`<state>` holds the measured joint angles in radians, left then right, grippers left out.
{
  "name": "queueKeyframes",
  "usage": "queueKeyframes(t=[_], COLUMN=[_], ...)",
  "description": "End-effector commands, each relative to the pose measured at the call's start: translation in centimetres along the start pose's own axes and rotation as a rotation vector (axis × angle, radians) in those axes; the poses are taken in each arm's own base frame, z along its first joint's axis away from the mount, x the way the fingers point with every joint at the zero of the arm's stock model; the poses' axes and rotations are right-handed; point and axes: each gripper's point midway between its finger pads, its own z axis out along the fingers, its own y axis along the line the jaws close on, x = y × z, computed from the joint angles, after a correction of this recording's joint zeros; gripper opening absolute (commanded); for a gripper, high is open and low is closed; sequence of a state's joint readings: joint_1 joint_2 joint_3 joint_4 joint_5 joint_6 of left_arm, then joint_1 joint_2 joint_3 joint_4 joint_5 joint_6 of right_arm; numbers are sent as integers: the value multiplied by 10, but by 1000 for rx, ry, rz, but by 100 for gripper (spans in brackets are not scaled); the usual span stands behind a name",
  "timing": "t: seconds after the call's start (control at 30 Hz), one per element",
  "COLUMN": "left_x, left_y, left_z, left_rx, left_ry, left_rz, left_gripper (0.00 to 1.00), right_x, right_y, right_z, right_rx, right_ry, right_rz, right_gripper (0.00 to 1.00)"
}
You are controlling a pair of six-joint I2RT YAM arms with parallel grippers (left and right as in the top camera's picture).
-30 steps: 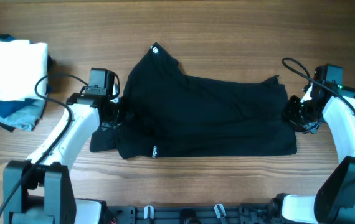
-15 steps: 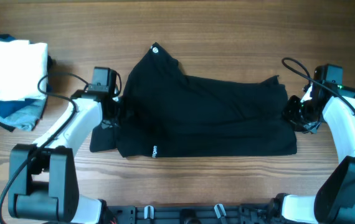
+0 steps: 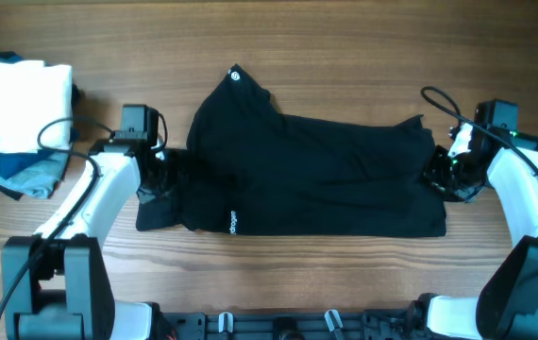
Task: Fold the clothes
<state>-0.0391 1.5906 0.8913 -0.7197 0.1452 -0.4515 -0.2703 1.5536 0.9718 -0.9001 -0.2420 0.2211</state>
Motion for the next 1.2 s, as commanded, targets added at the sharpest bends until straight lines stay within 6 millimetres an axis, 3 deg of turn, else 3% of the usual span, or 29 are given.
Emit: queueKeyframes(t=[0.0, 0.1, 0.17, 0.37, 0.47, 0.5, 0.6, 0.67, 0.7, 0.73, 0.77, 0.8, 0.83, 0.93, 1.17], left_x=[19, 26, 36, 54, 62, 67, 71, 55, 36, 16, -7, -26, -50, -94, -139], left_y=[17, 39, 45, 71, 70, 67, 44, 31, 19, 6, -10, -29, -61, -89, -105], left_z=[19, 27, 30, 24, 22, 22, 15, -1, -18, -35, -54, -69, -86, -92, -10], left_rx=[-45, -127, -145, -215, -203, -183, -63, -20, 16, 59, 113, 191, 330, 429, 423], left_ry=[31, 20, 46, 131, 173, 198, 238, 188, 120, 40, -53, -137, -251, -413, -290], left_rz=[-4, -38, -72, -134, -138, -139, -99, -88, -72, -26, 24, 71, 185, 243, 200], left_gripper=[34, 33, 34, 36, 31, 23, 20, 23, 28, 50, 70, 100, 100, 100, 100], right_x=[19, 19, 23, 44, 57, 53, 30, 7, -6, -19, -30, -37, -39, -35, -30], right_y=[0, -6, -42, -79, -87, -84, -63, -44, -33, -22, -7, 12, 27, 31, 29], right_z=[21, 37, 45, 40, 35, 36, 30, 12, -2, -19, -36, -50, -57, -58, -56], right_rx=[-52, -44, 139, 345, 401, 384, 282, 210, 172, 133, 77, -10, -80, -101, -96], right_ry=[41, 3, -27, -2, 27, 13, -15, -60, -97, -138, -177, -208, -222, -207, -187], right_rz=[-25, -12, 106, 263, 359, 362, 282, 234, 210, 174, 119, 43, -21, -42, -36], right_gripper=[26, 28, 31, 30, 25, 25, 28, 31, 34, 42, 57, 81, 83, 84, 83])
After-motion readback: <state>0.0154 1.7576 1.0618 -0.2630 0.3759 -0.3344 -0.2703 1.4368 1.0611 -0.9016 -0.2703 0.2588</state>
